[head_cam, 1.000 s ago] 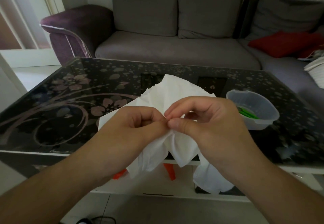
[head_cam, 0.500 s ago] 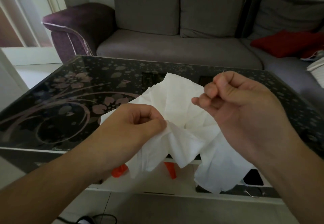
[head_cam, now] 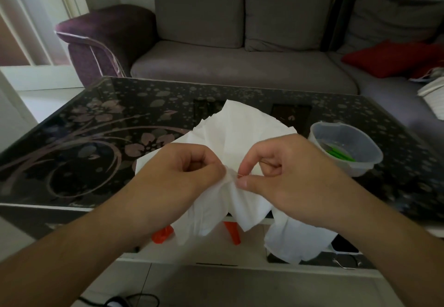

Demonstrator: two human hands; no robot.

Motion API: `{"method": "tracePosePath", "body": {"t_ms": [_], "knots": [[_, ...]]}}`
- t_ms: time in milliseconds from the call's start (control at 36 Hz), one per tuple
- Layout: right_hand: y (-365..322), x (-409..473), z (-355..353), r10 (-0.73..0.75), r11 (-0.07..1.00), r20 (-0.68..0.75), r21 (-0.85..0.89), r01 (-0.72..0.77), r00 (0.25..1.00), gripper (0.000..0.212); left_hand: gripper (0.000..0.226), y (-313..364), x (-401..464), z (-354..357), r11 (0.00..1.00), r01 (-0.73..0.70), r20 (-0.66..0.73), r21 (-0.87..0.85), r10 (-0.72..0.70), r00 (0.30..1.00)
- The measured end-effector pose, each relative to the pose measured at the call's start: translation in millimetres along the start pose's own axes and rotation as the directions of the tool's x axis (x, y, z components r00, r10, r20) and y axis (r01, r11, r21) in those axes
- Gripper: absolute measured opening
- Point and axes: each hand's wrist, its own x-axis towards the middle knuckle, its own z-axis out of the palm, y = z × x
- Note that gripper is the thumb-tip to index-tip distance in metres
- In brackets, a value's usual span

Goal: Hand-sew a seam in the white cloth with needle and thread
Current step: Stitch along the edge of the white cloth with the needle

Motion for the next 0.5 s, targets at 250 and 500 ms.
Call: {"method": "tracePosePath", "body": {"t_ms": [250,500], "knots": [[11.4,4.2,-14.2,0.079,0.996,-0.212,0.051,-0.07,0.974,0.018,0.023,1.0,2.2,-2.3,0.998,0.035,-0.046,0.055,-0.032,0.998],[23.1,15.6,-15.8,0.289,0.957,-0.338,0.109,-0.268,0.896,0.017,0.022,-0.4,2.2,-6.5,0.997,0.036,-0.057,0.072,-0.032,0.998]]}}
